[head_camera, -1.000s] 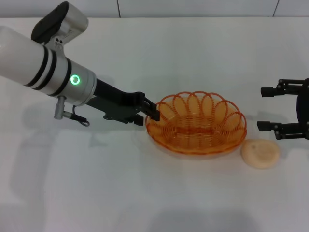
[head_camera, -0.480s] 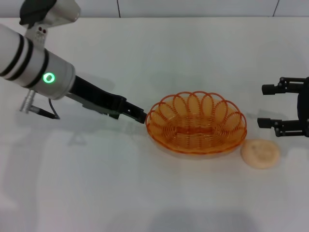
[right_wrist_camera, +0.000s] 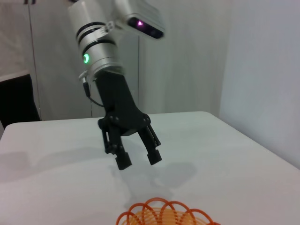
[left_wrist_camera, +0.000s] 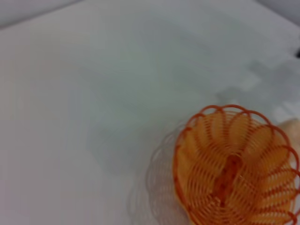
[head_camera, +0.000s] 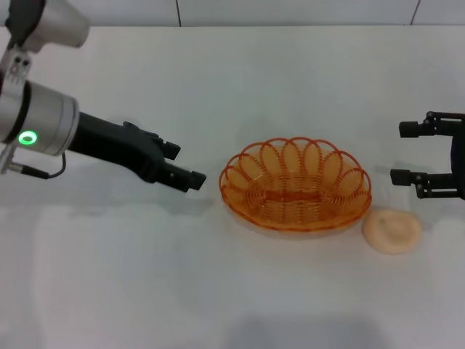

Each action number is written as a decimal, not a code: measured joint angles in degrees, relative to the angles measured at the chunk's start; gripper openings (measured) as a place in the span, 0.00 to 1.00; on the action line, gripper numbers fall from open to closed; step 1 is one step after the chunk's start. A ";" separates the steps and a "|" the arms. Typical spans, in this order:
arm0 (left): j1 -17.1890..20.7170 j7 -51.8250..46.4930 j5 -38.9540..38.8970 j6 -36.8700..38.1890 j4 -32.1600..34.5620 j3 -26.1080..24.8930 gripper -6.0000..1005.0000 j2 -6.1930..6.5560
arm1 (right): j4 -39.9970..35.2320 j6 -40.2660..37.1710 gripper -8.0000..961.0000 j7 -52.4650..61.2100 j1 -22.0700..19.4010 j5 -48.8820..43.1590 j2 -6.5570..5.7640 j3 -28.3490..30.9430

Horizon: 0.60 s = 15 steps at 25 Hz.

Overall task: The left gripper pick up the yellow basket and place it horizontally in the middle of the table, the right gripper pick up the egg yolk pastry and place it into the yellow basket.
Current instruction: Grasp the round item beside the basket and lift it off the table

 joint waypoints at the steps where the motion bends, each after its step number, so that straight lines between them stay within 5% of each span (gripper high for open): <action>1: 0.56 3.07 -0.86 0.13 -0.18 -0.30 0.84 0.12 | 0.00 0.00 0.78 0.42 0.00 -0.03 -0.01 -0.01; 15: 10.12 41.10 -12.28 8.92 -7.04 -11.44 0.84 0.25 | 0.59 -3.03 0.78 3.72 0.00 -0.44 -0.66 -0.10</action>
